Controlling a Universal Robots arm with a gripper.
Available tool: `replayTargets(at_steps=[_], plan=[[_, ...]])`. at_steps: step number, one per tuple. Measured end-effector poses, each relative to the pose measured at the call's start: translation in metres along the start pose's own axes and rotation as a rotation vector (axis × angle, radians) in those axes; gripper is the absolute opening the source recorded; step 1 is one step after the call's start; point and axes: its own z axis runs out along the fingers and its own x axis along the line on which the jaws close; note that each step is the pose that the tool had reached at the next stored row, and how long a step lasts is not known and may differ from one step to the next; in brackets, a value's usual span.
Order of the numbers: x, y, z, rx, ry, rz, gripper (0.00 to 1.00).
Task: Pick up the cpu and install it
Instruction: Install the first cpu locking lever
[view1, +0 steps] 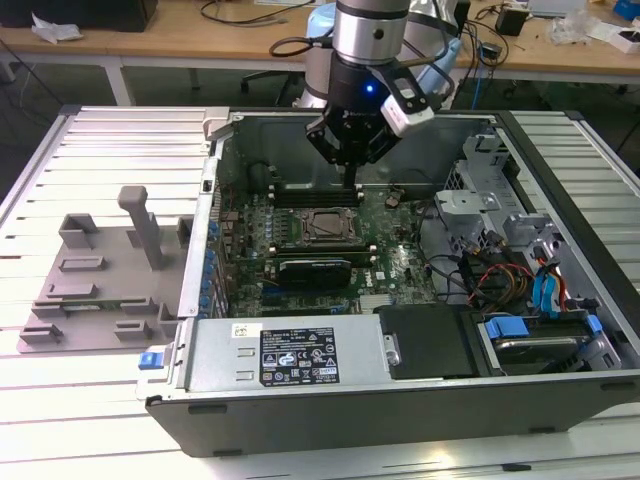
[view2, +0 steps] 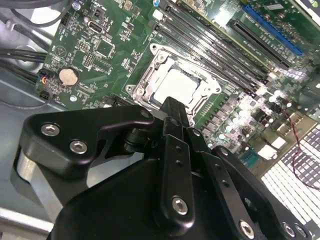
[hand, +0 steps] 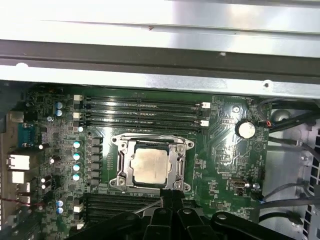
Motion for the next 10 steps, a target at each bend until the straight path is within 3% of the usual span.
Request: replayTargets(at_steps=[10], plan=[[0.0,-0.0002,-0.0019,-0.0001,0.0,0.0,0.11]])
